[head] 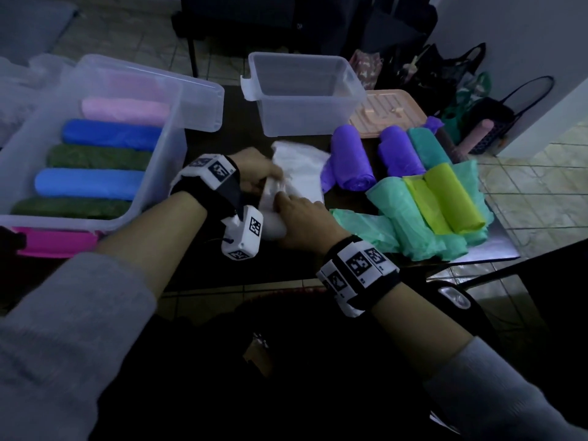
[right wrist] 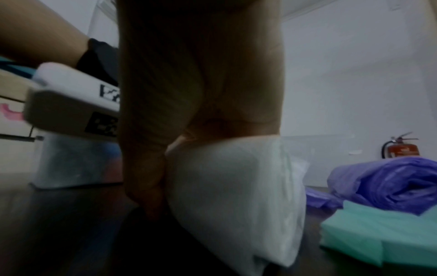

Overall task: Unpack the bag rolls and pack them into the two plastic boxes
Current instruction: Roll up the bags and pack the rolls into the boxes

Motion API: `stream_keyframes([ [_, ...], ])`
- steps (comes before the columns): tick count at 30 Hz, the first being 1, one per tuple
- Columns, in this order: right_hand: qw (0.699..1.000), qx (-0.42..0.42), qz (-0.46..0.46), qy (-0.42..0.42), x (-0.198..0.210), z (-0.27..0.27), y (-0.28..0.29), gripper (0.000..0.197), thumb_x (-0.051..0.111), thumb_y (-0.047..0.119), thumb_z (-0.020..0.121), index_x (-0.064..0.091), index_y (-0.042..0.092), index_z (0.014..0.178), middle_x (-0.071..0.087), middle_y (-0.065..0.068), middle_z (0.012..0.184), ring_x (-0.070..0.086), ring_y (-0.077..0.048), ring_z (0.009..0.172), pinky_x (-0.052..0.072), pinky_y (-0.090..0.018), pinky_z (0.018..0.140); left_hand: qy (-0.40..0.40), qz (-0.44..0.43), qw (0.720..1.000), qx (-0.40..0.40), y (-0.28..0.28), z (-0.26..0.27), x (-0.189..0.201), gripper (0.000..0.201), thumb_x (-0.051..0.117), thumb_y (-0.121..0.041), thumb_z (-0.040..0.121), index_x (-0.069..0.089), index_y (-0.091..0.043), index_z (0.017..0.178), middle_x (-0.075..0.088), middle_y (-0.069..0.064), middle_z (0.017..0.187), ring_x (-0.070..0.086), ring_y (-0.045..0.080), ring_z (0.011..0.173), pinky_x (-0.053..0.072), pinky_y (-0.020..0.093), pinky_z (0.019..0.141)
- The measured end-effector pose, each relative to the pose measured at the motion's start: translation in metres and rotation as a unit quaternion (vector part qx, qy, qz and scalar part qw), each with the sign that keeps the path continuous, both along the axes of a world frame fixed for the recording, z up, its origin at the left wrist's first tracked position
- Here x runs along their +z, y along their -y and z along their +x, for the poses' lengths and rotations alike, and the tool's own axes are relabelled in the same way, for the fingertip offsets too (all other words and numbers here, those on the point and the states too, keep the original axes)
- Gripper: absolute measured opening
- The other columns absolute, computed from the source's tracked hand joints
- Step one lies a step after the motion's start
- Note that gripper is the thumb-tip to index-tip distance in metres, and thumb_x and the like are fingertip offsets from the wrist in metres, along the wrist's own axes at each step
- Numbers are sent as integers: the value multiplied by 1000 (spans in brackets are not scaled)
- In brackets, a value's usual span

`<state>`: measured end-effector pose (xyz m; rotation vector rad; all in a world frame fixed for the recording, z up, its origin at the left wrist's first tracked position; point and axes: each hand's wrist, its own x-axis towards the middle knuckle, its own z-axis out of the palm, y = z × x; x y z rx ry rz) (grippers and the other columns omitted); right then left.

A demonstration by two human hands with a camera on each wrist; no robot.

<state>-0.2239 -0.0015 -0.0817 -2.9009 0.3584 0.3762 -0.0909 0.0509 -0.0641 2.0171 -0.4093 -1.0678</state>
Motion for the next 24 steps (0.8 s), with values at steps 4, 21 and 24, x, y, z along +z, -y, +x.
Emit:
stream_keyframes([
  [4,999,41,-14,0,3,4,-4,52,65,28,81,47,15,128,46,-10,125,45,-30,120,37,-42,93,30,-43,996,77,-4,16,13,39,68,-29,84,58,-5,113,60,10,110,56,24,99,48,34,76],
  [21,993,85,39,-75,4,6,-8,64,67,31,79,39,16,135,41,-11,135,38,-28,124,37,-42,97,298,190,885,-303,-9,6,-20,58,46,-41,95,27,-23,147,17,6,156,17,23,143,18,39,116],
  [24,990,96,27,-101,5,7,-10,62,65,31,80,37,16,133,35,-10,141,40,-29,124,35,-45,98,294,226,866,-336,-13,8,-34,63,38,-44,97,8,-29,150,-5,10,158,-4,26,146,9,46,118],
])
